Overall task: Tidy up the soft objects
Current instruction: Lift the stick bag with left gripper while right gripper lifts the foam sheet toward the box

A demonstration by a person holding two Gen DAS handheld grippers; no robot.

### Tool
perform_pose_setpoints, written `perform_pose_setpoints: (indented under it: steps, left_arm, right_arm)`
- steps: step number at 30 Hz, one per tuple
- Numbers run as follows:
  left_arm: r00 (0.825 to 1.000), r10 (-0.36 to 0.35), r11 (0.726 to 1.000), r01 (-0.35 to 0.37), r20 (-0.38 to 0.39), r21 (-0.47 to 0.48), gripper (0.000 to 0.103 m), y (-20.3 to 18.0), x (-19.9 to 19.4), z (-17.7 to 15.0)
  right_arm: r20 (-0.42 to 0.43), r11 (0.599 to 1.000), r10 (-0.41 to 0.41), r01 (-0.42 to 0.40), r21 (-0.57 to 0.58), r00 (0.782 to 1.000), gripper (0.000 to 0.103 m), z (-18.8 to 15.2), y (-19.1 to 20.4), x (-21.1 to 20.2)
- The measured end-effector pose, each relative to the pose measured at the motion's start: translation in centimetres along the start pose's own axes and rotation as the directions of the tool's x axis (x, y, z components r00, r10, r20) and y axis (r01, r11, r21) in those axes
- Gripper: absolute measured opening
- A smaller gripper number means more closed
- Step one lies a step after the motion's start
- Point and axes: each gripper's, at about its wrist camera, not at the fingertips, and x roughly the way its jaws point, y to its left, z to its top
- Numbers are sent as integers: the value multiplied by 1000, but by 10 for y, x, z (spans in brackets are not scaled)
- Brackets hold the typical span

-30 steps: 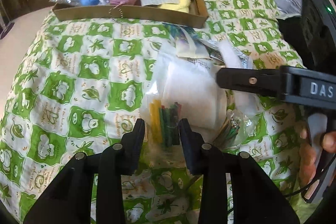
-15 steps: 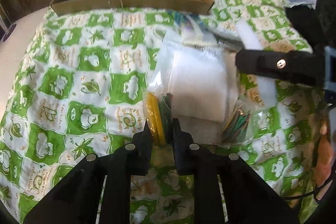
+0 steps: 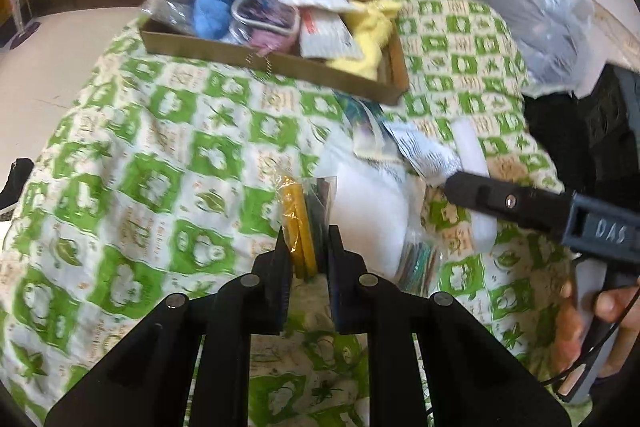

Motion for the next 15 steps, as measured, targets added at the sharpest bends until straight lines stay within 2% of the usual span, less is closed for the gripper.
perform_pose_setpoints:
  steps: [6,15]
  left_arm:
    - [1000,-3,999,3,0,-49,13,14,4,3]
    - [1000,-1,999,1,-13,-32,13,13,9,5]
  right_arm:
    - [-7,1000,-6,6,1,1000,73,0,0,3]
    - [-4,1000,-17,17,0,1000,73,2,-4,4]
